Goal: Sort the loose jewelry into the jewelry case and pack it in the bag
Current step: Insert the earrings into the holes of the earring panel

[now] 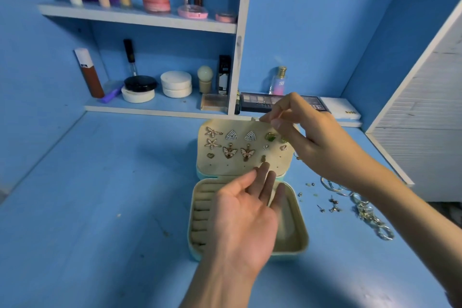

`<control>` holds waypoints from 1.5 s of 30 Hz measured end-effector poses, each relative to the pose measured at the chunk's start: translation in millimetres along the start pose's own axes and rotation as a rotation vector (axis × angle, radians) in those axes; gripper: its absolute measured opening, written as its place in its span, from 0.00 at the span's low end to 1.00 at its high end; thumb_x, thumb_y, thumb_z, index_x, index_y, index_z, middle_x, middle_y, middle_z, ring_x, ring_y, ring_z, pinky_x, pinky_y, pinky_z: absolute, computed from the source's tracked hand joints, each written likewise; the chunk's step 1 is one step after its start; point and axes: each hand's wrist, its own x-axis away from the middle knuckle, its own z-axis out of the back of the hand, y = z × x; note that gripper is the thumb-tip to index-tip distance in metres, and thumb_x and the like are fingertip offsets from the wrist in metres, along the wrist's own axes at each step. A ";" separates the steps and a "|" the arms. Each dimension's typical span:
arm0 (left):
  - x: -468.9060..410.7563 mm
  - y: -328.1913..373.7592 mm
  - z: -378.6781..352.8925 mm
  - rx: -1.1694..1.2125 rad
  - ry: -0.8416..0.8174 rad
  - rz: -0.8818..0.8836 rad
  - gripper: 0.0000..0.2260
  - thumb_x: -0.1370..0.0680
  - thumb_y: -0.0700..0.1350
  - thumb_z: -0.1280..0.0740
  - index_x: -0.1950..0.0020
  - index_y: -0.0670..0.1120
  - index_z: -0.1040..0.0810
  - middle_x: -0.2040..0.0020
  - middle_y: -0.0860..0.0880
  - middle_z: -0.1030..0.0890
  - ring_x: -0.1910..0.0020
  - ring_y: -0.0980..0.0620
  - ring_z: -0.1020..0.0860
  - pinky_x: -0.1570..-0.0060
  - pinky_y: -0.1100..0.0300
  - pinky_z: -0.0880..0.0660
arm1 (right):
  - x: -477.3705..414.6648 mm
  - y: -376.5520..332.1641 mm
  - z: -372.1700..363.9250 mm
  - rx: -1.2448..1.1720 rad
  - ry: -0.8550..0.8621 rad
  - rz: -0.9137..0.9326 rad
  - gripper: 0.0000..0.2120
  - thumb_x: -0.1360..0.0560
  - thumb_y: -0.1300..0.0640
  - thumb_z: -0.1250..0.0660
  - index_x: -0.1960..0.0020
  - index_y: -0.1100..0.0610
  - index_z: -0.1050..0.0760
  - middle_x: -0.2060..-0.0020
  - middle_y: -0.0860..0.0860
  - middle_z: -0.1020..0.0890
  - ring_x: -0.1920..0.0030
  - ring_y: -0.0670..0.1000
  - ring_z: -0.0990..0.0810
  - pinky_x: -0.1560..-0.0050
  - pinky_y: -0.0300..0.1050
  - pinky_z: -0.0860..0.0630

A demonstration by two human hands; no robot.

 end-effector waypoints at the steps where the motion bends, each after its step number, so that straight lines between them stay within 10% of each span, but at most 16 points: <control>1: -0.3 -0.1 -0.4 0.002 -0.002 -0.002 0.10 0.23 0.36 0.41 0.49 0.38 0.22 0.43 0.40 0.20 0.37 0.44 0.25 0.33 0.48 0.33 | 2.8 -2.2 0.9 -0.003 0.001 0.003 0.01 0.20 0.56 0.42 0.51 0.53 0.34 0.54 0.47 0.17 0.64 0.61 0.24 0.63 0.51 0.30; 8: 6.7 -5.0 9.3 0.007 -0.032 -0.020 0.14 0.33 0.36 0.36 0.48 0.41 0.21 0.41 0.41 0.19 0.35 0.46 0.25 0.33 0.49 0.32 | 27.6 -18.8 13.5 -0.070 -0.046 -0.006 0.03 0.21 0.53 0.42 0.53 0.50 0.34 0.54 0.43 0.16 0.80 0.48 0.38 0.76 0.33 0.39; 13: 13.9 -12.6 19.1 -0.035 -0.035 -0.049 0.19 0.40 0.39 0.30 0.49 0.43 0.20 0.43 0.44 0.18 0.36 0.47 0.24 0.33 0.50 0.32 | 29.8 -23.5 21.9 -0.176 -0.134 -0.048 0.05 0.22 0.49 0.41 0.53 0.49 0.30 0.55 0.40 0.16 0.69 0.64 0.27 0.71 0.53 0.27; 19: 15.0 -19.6 23.5 -0.046 0.003 -0.045 0.15 0.36 0.42 0.31 0.50 0.43 0.18 0.42 0.46 0.18 0.36 0.49 0.26 0.32 0.49 0.34 | 6.9 9.4 11.5 -0.293 -0.172 -0.258 0.03 0.25 0.60 0.33 0.57 0.55 0.22 0.61 0.49 0.16 0.60 0.43 0.21 0.59 0.30 0.30; 28: 13.7 -22.8 33.2 -0.022 -0.020 -0.040 0.17 0.36 0.41 0.31 0.49 0.44 0.17 0.46 0.45 0.16 0.35 0.48 0.26 0.34 0.49 0.33 | 5.7 28.4 -6.1 -0.212 -0.458 -0.388 0.03 0.28 0.60 0.29 0.58 0.53 0.18 0.61 0.50 0.16 0.60 0.47 0.22 0.51 0.50 0.26; 32: 16.2 -21.7 35.3 -0.040 -0.097 -0.036 0.27 0.51 0.43 0.17 0.52 0.46 0.13 0.45 0.47 0.16 0.36 0.50 0.25 0.40 0.51 0.30 | 5.6 30.1 -6.8 -0.198 -0.465 -0.367 0.03 0.29 0.58 0.28 0.59 0.51 0.17 0.62 0.48 0.16 0.60 0.46 0.22 0.50 0.53 0.25; 45: 14.0 -21.9 35.9 -0.037 -0.048 -0.039 0.14 0.36 0.38 0.29 0.51 0.46 0.15 0.44 0.46 0.17 0.33 0.49 0.28 0.37 0.50 0.31 | 3.4 29.5 -7.6 -0.162 -0.483 -0.312 0.02 0.29 0.59 0.27 0.59 0.53 0.17 0.63 0.46 0.16 0.63 0.41 0.22 0.58 0.32 0.27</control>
